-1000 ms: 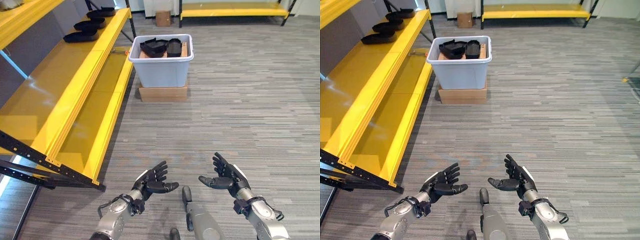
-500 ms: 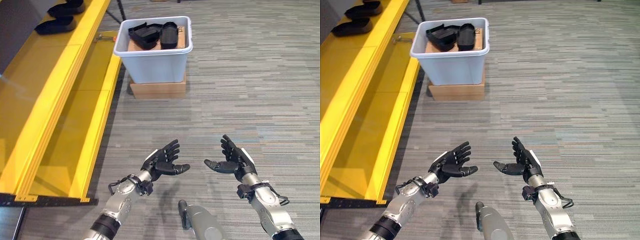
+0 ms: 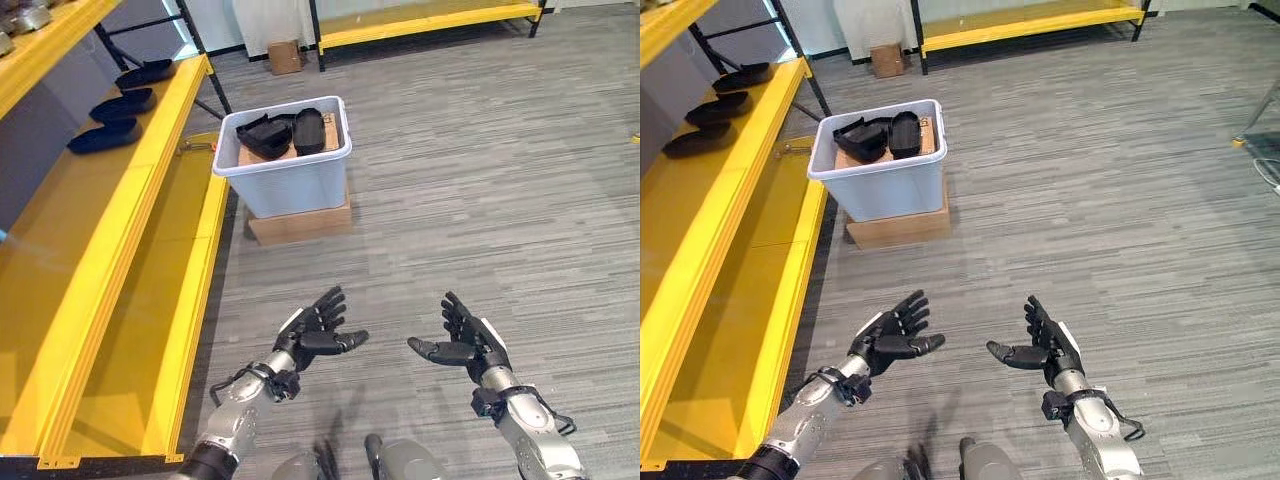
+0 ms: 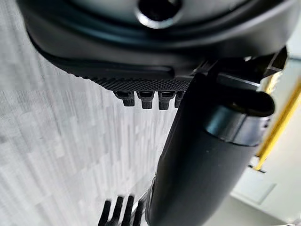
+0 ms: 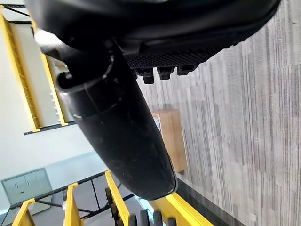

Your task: Move parts from the plastic box to the shelf.

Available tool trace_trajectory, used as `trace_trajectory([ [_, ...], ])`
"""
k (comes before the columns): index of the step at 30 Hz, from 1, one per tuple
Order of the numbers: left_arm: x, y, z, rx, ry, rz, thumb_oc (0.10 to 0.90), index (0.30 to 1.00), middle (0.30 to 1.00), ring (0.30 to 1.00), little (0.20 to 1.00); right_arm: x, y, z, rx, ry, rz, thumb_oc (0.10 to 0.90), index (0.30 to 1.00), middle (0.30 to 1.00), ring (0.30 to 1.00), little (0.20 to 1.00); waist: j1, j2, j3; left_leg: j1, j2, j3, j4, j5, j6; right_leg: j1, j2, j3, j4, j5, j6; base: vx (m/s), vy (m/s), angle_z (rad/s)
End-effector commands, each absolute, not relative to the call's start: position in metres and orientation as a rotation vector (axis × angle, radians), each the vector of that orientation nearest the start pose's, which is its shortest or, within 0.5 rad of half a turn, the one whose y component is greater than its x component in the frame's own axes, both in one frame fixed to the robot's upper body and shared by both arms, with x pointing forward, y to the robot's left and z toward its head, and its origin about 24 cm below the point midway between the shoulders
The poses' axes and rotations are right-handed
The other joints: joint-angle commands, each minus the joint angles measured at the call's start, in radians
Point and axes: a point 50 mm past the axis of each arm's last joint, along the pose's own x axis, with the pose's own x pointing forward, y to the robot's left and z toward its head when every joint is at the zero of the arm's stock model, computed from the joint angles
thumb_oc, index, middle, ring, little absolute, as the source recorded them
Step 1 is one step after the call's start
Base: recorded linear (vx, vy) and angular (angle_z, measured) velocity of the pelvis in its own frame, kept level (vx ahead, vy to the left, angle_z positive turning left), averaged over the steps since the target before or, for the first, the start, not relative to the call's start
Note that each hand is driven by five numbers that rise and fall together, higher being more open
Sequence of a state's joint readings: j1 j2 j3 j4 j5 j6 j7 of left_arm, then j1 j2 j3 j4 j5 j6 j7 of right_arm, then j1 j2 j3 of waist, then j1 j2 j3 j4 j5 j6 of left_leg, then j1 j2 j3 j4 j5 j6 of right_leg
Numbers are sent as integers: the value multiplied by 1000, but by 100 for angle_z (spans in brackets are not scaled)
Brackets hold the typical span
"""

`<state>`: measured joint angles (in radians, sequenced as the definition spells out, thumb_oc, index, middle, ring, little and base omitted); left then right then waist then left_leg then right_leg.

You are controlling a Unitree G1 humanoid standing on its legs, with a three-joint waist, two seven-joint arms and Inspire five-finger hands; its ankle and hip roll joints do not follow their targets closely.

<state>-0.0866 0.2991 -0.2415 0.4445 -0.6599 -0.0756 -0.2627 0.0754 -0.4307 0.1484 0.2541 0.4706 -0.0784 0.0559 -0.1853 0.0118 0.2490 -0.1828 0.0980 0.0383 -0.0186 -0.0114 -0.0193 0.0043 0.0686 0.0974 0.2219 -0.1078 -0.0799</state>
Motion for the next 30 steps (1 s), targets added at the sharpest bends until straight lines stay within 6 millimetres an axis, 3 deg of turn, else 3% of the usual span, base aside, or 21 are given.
trace_trajectory([
  [1,264,194,9,-301,46,-185,900,1000,1000,1000,1000,247,-214,16,-14,136,163,900,1000,1000,1000,1000,34,-34,-30,12,84,-4,-55,84,-7,140,-58,44,-52,-70,61,359,119,-67],
  [3,265,199,4,-242,40,-131,900,1000,1000,1000,1000,251,-211,16,-20,152,205,900,1000,1000,1000,1000,36,-34,-22,20,118,0,-46,75,-18,154,-81,37,-8,-116,71,493,199,-75],
  [6,268,198,7,-256,24,-98,900,1000,1000,1000,1000,253,-208,16,-25,154,232,900,1000,1000,1000,1000,37,-19,-17,50,125,6,-13,79,-35,139,-90,14,33,-149,70,408,181,-41],
  [9,267,198,4,-267,42,-63,900,1000,1000,1000,1000,248,-205,7,-4,181,251,900,1000,1000,1000,1000,49,7,-16,43,82,2,108,59,-44,122,-110,-18,108,-184,81,551,218,-22],
  [11,268,197,4,-248,48,-83,900,1000,1000,1000,1000,246,-201,4,-1,183,260,900,1000,1000,1000,1000,58,6,-22,36,49,10,141,37,-35,128,-132,-38,124,-177,95,468,179,-27],
  [12,267,195,4,-194,60,-105,900,1000,1000,1000,1000,244,-195,2,15,180,261,900,1000,1000,1000,1000,72,0,-30,34,2,22,159,11,-11,116,-161,-61,166,-126,119,412,182,-40],
  [15,266,194,8,-117,60,-150,900,1000,1000,1000,1000,244,-188,5,45,154,243,900,1000,1000,1000,1000,92,-12,-45,44,-75,34,166,-28,49,90,-203,-86,278,-20,146,409,207,-21],
  [18,266,192,10,-61,63,-179,900,1000,1000,1000,1000,247,-182,7,66,133,221,900,1000,1000,1000,1000,108,-10,-60,45,-110,30,164,-47,86,65,-212,-93,389,60,148,249,163,7],
  [19,266,191,12,-30,62,-193,900,1000,1000,1000,1000,246,-179,7,78,126,213,900,1000,1000,1000,1000,122,-6,-65,57,-136,37,160,-59,111,36,-254,-130,531,115,150,270,235,-20],
  [20,267,190,12,-19,62,-199,900,1000,1000,1000,1000,246,-178,7,81,126,215,900,1000,1000,1000,1000,126,-5,-66,59,-142,41,159,-63,116,29,-269,-141,562,126,150,359,322,-36],
  [21,267,189,13,3,63,-215,900,1000,1000,1000,1000,247,-174,6,75,120,218,900,1000,1000,1000,1000,137,-6,-63,82,-163,56,155,-89,125,-7,-325,-158,657,155,164,276,217,-34],
  [22,267,189,13,3,64,-213,900,1000,1000,1000,1000,247,-173,6,69,119,222,900,1000,1000,1000,1000,137,-2,-57,100,-163,65,145,-91,128,-38,-315,-157,669,141,161,291,196,-42],
  [23,266,188,13,2,66,-211,900,1000,1000,1000,1000,248,-172,6,68,122,226,900,1000,1000,1000,1000,135,2,-54,114,-162,67,134,-90,130,-55,-302,-160,668,127,157,205,46,-36],
  [24,265,188,13,7,70,-217,900,1000,1000,1000,1000,249,-172,7,57,121,227,900,1000,1000,1000,1000,126,19,-47,141,-149,78,101,-70,129,-106,-234,-184,603,101,134,209,-18,-48],
  [25,264,190,13,6,70,-217,900,1000,1000,1000,1000,249,-173,9,54,121,227,900,1000,1000,1000,1000,119,20,-43,163,-150,72,82,-66,123,-131,-195,-192,535,77,131,236,-76,-52],
  [27,265,192,15,-3,78,-219,900,1000,1000,1000,1000,250,-178,11,57,119,215,900,1000,1000,1000,1000,106,15,-34,203,-154,63,49,-64,110,-152,-147,-234,266,35,127,251,-131,-35],
  [29,266,193,17,-30,85,-223,900,1000,1000,1000,1000,252,-183,15,55,101,204,900,1000,1000,1000,1000,98,9,-33,227,-162,66,32,-72,107,-170,-135,-263,87,57,134,259,-112,-26],
  [30,266,191,17,-75,83,-229,900,1000,1000,1000,1000,253,-186,19,55,88,207,900,1000,1000,1000,1000,80,4,-24,268,-176,58,11,-86,106,-220,-131,-267,-41,122,158,236,-76,-25],
])
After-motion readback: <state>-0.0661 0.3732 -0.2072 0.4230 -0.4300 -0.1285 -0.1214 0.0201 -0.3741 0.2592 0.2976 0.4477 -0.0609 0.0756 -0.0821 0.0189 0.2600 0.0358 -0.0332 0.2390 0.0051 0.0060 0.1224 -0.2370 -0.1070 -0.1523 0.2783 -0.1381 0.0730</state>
